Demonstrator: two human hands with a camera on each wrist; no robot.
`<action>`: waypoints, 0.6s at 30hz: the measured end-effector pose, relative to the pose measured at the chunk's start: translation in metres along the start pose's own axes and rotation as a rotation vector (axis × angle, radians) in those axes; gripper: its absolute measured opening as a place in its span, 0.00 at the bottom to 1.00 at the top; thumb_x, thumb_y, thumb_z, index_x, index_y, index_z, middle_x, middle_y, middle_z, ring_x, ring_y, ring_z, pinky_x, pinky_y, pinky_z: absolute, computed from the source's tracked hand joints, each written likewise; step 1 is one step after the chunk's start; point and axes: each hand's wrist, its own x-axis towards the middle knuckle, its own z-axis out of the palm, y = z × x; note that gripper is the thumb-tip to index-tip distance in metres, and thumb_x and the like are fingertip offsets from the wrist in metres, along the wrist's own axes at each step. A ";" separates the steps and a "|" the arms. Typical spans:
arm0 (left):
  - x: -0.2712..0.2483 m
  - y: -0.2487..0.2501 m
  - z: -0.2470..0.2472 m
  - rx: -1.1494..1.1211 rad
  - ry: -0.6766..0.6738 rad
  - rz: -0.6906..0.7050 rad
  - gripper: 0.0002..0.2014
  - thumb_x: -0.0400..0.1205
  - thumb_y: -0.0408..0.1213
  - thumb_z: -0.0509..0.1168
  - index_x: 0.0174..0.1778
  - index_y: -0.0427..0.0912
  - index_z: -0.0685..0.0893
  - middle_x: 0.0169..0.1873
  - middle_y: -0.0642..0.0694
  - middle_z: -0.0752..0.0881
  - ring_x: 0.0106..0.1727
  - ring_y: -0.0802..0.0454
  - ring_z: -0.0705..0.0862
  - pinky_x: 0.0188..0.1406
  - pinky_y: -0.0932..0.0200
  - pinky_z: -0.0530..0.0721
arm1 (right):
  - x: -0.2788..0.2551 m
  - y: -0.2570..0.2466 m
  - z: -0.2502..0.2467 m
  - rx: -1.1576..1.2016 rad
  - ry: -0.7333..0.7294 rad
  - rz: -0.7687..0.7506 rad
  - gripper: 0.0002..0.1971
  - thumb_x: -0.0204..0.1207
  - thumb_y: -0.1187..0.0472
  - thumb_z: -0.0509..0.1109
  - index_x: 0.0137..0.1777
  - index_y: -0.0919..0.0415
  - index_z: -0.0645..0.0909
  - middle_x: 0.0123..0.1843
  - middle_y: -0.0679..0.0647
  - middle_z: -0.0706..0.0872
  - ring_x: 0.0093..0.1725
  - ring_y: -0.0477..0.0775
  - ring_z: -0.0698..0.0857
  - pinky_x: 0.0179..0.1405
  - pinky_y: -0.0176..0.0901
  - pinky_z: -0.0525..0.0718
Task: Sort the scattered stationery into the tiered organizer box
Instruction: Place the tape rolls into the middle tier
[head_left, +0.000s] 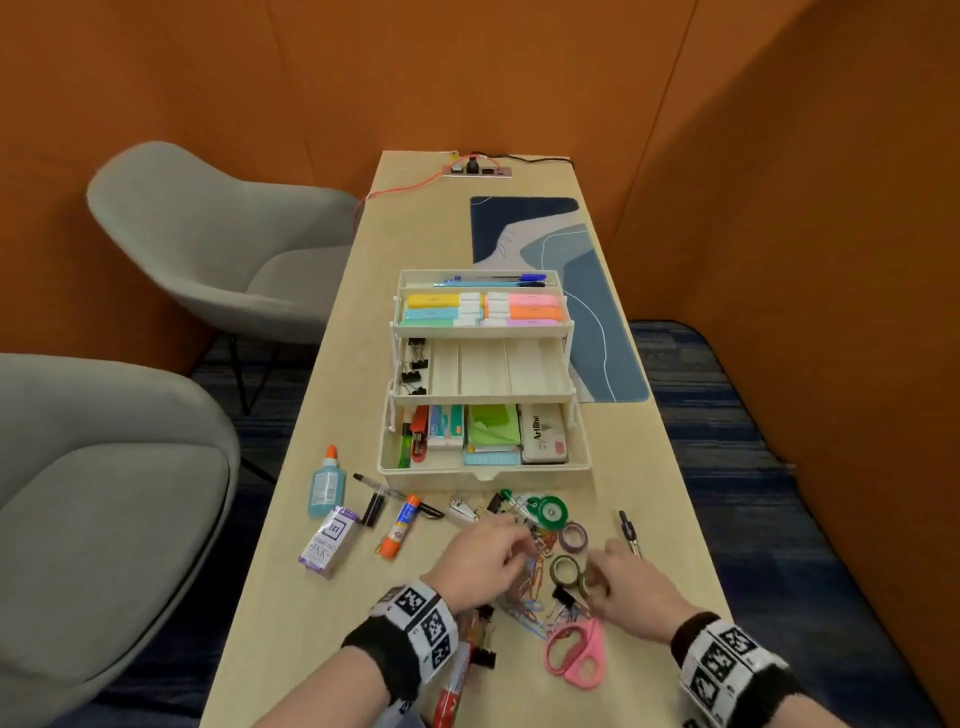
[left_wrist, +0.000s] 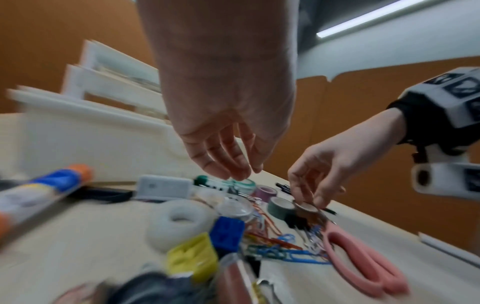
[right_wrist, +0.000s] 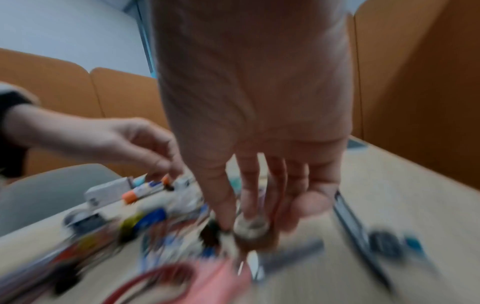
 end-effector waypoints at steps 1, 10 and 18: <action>0.006 0.007 0.003 0.054 -0.014 0.038 0.10 0.83 0.37 0.59 0.56 0.46 0.82 0.54 0.49 0.80 0.55 0.50 0.80 0.56 0.51 0.79 | -0.005 0.000 0.010 -0.011 0.048 -0.007 0.10 0.76 0.58 0.65 0.55 0.56 0.76 0.51 0.51 0.71 0.54 0.55 0.80 0.51 0.44 0.78; 0.026 0.034 0.024 0.486 -0.177 0.213 0.18 0.78 0.27 0.62 0.64 0.33 0.77 0.67 0.34 0.70 0.64 0.37 0.73 0.52 0.43 0.80 | 0.003 0.008 0.012 0.001 0.415 -0.109 0.09 0.74 0.53 0.64 0.50 0.55 0.81 0.61 0.48 0.76 0.59 0.52 0.74 0.51 0.39 0.81; 0.003 0.015 0.002 0.291 -0.071 0.191 0.08 0.83 0.37 0.60 0.57 0.41 0.77 0.57 0.42 0.71 0.56 0.44 0.76 0.47 0.48 0.77 | 0.015 -0.004 0.015 0.041 0.263 -0.221 0.09 0.74 0.52 0.62 0.50 0.55 0.77 0.56 0.48 0.75 0.50 0.45 0.74 0.45 0.27 0.69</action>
